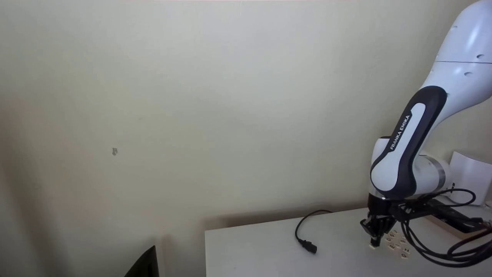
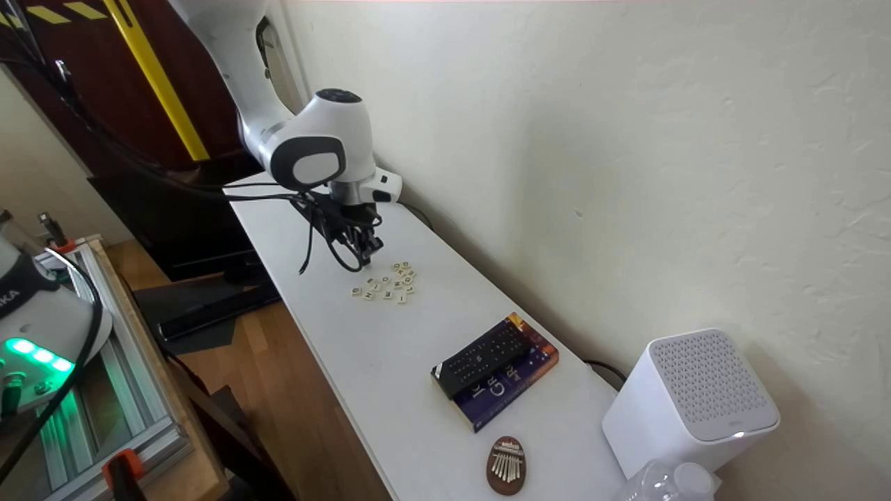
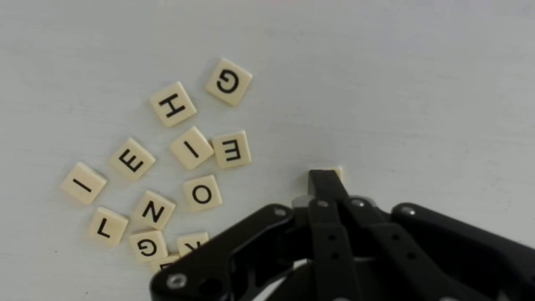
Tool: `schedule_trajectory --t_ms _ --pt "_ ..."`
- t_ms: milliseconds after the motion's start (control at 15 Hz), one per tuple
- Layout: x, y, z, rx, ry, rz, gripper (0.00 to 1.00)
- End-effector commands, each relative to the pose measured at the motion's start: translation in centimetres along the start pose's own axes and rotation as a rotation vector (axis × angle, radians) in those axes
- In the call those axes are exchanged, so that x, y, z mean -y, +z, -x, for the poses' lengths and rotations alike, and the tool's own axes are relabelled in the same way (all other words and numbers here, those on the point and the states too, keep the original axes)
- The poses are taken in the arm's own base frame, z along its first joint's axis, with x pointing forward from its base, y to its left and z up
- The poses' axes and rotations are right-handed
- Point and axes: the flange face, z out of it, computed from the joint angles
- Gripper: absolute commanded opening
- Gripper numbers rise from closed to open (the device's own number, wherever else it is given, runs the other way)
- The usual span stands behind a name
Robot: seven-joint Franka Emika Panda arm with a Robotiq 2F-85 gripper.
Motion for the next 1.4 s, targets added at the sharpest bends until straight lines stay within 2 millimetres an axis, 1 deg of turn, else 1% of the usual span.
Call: schedule_trajectory --t_ms 0,200,333,667,867,1067,1333 --pt "0.3 -1.3 1.7 -0.035 0.008 0.003 0.0" --pt "0.3 -2.0 2.3 -0.066 0.007 0.002 0.0" --pt "-0.1 -2.3 2.8 -0.08 0.008 0.014 0.0" --pt "-2.4 -3.2 3.3 -0.09 -0.015 0.09 0.0" --pt "-3.3 -3.2 3.4 -0.066 -0.058 0.131 0.0" --pt "-3.3 -3.2 3.4 -0.048 -0.096 0.154 0.0" --pt "-2.7 -2.6 3.1 -0.039 -0.135 0.146 0.0"
